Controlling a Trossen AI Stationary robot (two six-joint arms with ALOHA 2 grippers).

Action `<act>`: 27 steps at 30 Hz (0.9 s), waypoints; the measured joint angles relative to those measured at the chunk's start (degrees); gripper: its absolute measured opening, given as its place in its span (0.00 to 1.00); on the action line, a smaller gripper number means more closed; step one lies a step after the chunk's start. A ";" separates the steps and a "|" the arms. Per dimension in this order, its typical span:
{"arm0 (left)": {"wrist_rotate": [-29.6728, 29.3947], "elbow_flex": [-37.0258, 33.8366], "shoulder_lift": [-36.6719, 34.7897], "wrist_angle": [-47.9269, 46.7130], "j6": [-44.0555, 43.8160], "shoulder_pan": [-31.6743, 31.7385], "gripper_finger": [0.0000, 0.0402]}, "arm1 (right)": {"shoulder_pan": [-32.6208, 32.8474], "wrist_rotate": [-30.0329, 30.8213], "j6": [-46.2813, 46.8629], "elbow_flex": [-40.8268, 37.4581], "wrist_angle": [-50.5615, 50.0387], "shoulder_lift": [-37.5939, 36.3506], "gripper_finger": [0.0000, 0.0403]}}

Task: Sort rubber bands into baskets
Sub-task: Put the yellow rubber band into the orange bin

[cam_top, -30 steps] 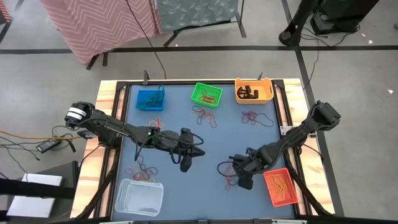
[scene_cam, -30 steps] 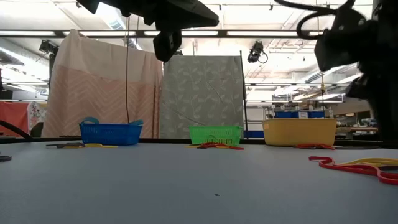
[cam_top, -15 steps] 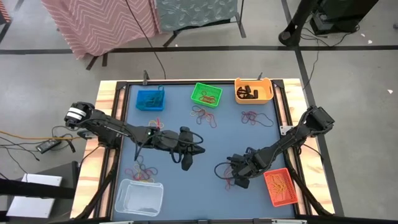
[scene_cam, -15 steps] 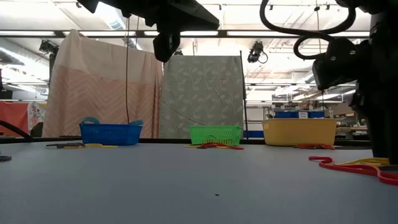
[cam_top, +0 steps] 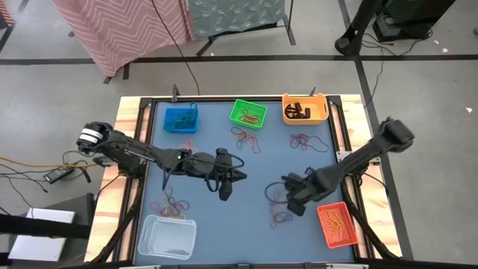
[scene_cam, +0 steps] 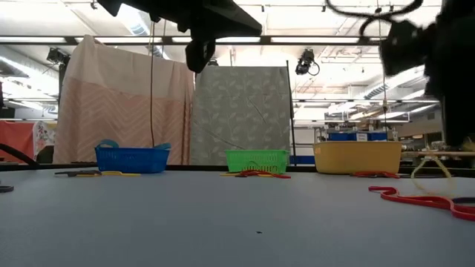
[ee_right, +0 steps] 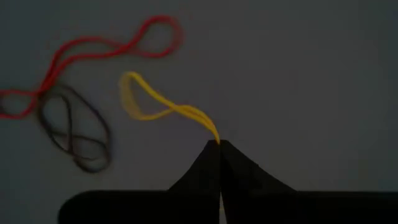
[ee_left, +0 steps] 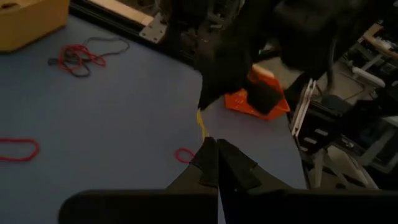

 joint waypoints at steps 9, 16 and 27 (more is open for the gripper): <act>-0.07 0.03 -1.00 -0.27 3.11 1.53 0.00 | 8.97 -0.89 9.17 -0.02 0.31 -20.75 0.01; -0.04 0.03 -0.91 0.05 3.11 2.76 0.00 | 24.63 -9.75 22.99 0.07 -1.70 -21.69 0.00; 0.00 0.03 -0.91 0.03 3.11 4.21 0.00 | 33.19 -17.64 33.65 -1.23 -9.56 -12.49 0.00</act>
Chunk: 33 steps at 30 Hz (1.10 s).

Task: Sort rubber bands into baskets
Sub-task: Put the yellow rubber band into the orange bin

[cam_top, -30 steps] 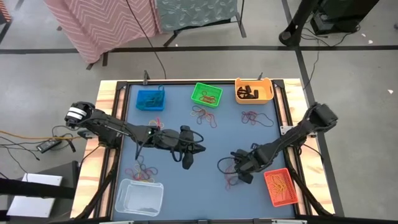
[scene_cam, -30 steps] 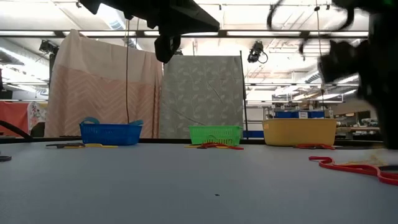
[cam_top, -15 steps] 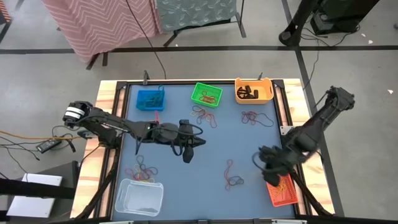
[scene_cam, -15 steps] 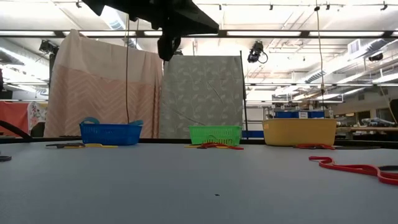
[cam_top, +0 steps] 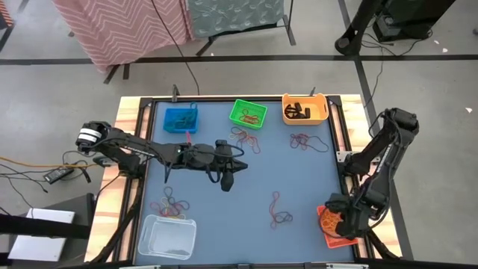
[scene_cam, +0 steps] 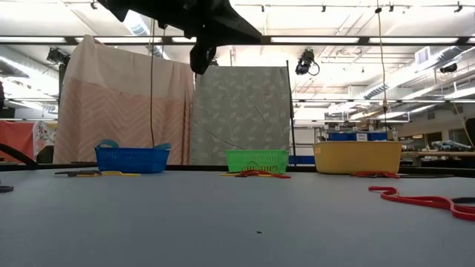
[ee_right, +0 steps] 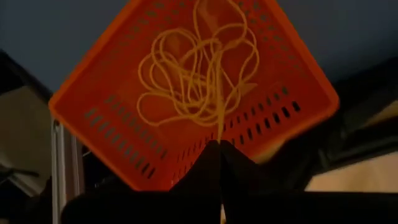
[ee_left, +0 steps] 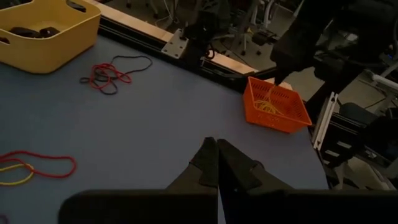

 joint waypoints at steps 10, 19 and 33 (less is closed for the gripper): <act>0.00 -0.02 0.00 0.00 -0.04 0.38 0.00 | -6.77 -0.85 -9.45 -0.03 6.27 7.21 0.00; 0.34 -0.02 0.00 -0.01 -0.07 0.36 0.00 | -11.09 -2.67 -12.70 -0.03 11.29 12.95 0.00; 1.31 -0.05 0.00 -0.66 -0.09 0.36 0.00 | -17.94 2.95 -10.93 -0.03 16.37 13.01 0.00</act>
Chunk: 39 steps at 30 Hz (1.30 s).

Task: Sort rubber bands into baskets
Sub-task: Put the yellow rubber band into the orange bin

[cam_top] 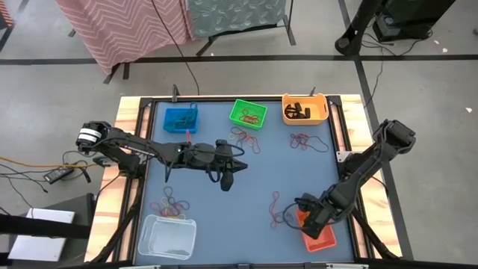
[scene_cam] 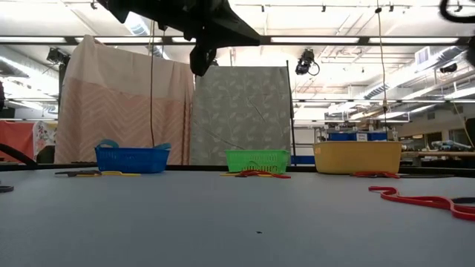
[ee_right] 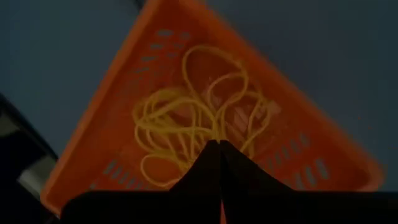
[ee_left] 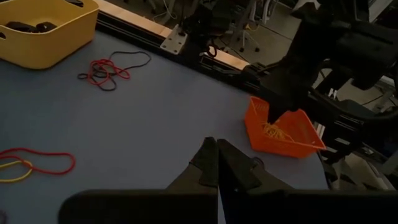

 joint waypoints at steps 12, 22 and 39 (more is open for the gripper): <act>0.00 -0.03 0.00 -0.15 0.00 0.00 0.00 | -7.08 5.53 3.26 0.00 -5.71 -0.02 0.00; 0.02 -0.03 0.00 -0.45 0.02 0.00 0.00 | -7.64 7.02 11.50 0.00 -12.46 -0.10 0.00; 5.40 -0.03 -6.10 -8.87 1.84 1.09 0.00 | -7.09 3.53 7.57 0.02 -8.32 -8.91 0.10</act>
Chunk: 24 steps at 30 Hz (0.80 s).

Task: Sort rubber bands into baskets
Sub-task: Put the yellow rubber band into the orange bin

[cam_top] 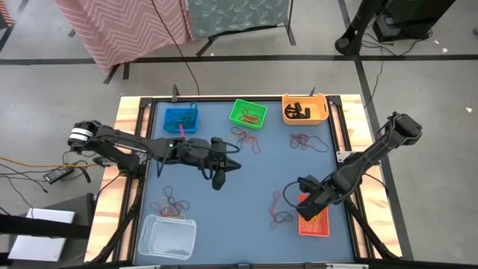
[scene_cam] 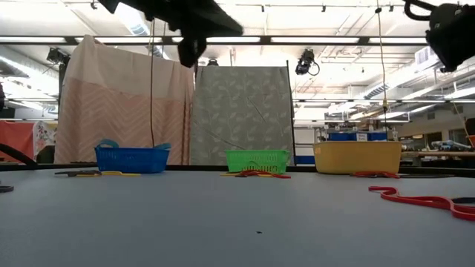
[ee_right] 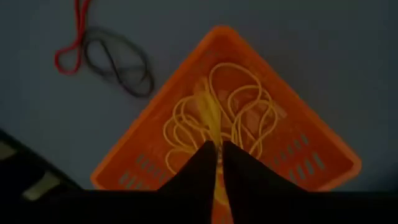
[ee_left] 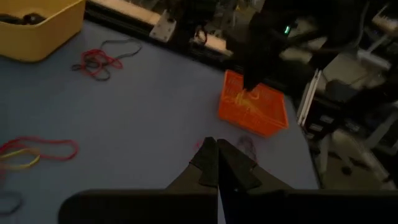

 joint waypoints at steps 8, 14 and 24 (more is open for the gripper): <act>0.02 0.02 -4.53 -7.40 1.19 -0.02 0.00 | 0.00 -3.32 -4.06 0.00 4.59 -2.61 0.36; 0.47 0.23 -5.88 -10.54 0.63 -0.02 0.01 | -0.17 -6.50 -9.36 0.00 14.69 -4.48 0.55; -6.08 16.40 -2.91 -56.10 5.63 11.91 0.30 | -2.77 13.47 -18.60 0.01 37.85 -5.25 0.59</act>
